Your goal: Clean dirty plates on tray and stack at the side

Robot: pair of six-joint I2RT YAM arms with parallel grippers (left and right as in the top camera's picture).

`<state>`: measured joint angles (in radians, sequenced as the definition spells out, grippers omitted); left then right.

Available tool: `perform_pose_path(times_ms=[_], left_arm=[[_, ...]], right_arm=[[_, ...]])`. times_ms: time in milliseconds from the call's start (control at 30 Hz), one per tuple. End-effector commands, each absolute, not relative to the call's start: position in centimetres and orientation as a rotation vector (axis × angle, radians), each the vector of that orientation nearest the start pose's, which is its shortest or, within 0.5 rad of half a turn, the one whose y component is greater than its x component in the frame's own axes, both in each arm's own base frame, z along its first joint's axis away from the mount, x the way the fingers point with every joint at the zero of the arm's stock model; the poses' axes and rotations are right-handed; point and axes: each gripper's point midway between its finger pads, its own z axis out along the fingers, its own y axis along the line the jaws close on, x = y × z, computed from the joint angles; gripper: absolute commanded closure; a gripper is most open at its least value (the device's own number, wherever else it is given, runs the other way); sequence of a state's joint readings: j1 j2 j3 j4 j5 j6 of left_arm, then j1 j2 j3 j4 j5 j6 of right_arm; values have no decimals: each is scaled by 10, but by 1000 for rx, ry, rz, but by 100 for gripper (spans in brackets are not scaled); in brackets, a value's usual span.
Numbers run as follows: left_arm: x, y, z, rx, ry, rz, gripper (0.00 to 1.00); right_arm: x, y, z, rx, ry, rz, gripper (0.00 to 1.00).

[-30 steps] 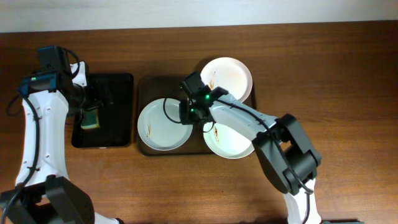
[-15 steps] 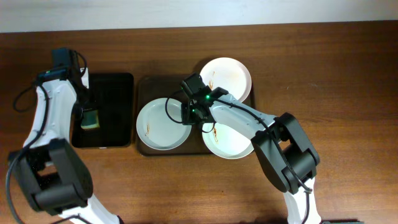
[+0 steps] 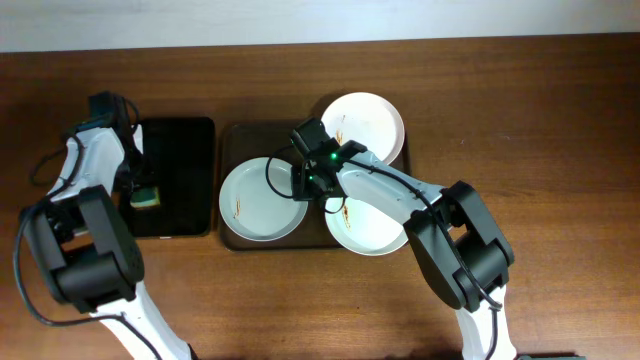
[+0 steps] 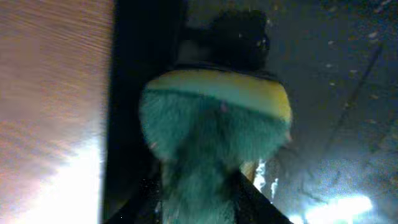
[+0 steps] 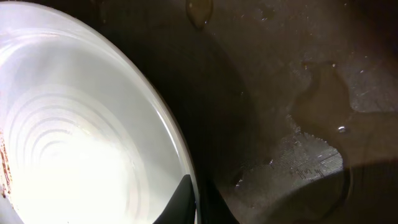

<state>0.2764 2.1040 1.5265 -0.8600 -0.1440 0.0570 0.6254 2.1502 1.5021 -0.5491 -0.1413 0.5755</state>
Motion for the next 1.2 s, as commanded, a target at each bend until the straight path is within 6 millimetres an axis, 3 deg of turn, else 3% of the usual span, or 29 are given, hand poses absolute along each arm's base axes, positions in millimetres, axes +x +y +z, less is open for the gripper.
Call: perform_pose_path(times_ms=[0,33,67,100,167,233,267,333,367,433,500,567,667,767,833,900,967,1000,1033,1100,1167], left_arm=[[403,135,-1,-353,3032,189,80],[404,135,0,-353,3028,190,81],[406,134,0,-352,3020,176,94],[408,132,0,-349,3015,161,99],[416,118,15,-330,2989,51,99],[431,95,67,-268,2907,-59,99],[435,74,102,-212,2852,-137,99],[430,32,145,-101,2784,-260,99],[420,12,151,-57,2809,-281,99],[404,-27,137,13,2893,-320,99],[390,-64,106,62,2947,-341,99],[380,-71,74,19,2976,-305,99],[381,-82,33,117,2907,-306,99],[387,-76,3,140,2816,-225,99],[383,-70,-8,134,2808,-187,99],[350,-82,-14,144,2936,-314,99],[308,-102,-7,129,3094,-549,99],[298,-102,-3,116,3141,-569,99],[300,-102,0,115,3142,-565,99],[331,-89,-2,68,3039,-460,99],[392,-78,7,80,2798,-311,99]], right_arm=[[373,293,-9,-95,2903,385,96],[373,293,-9,-95,2903,385,96],[373,293,-9,-95,2903,385,96],[374,293,-9,-95,2901,386,96],[374,293,-9,-93,2903,387,96],[372,295,-9,-94,2912,417,96],[370,297,-8,-98,2920,443,96],[372,296,-7,-75,2931,497,96],[374,293,-7,-60,2938,513,96],[378,288,-6,-30,2946,551,96],[379,282,-6,-10,2953,546,96],[379,276,-7,20,2968,533,96],[380,275,-7,25,2969,536,96],[380,274,-8,26,2971,534,96],[380,274,-8,26,2968,531,96],[380,274,-8,26,2972,528,96],[379,274,-8,23,2971,526,96],[379,274,-8,23,2971,524,96],[380,274,-8,24,2969,520,96],[379,274,-8,24,2970,519,96],[379,273,-9,25,2970,514,96]])
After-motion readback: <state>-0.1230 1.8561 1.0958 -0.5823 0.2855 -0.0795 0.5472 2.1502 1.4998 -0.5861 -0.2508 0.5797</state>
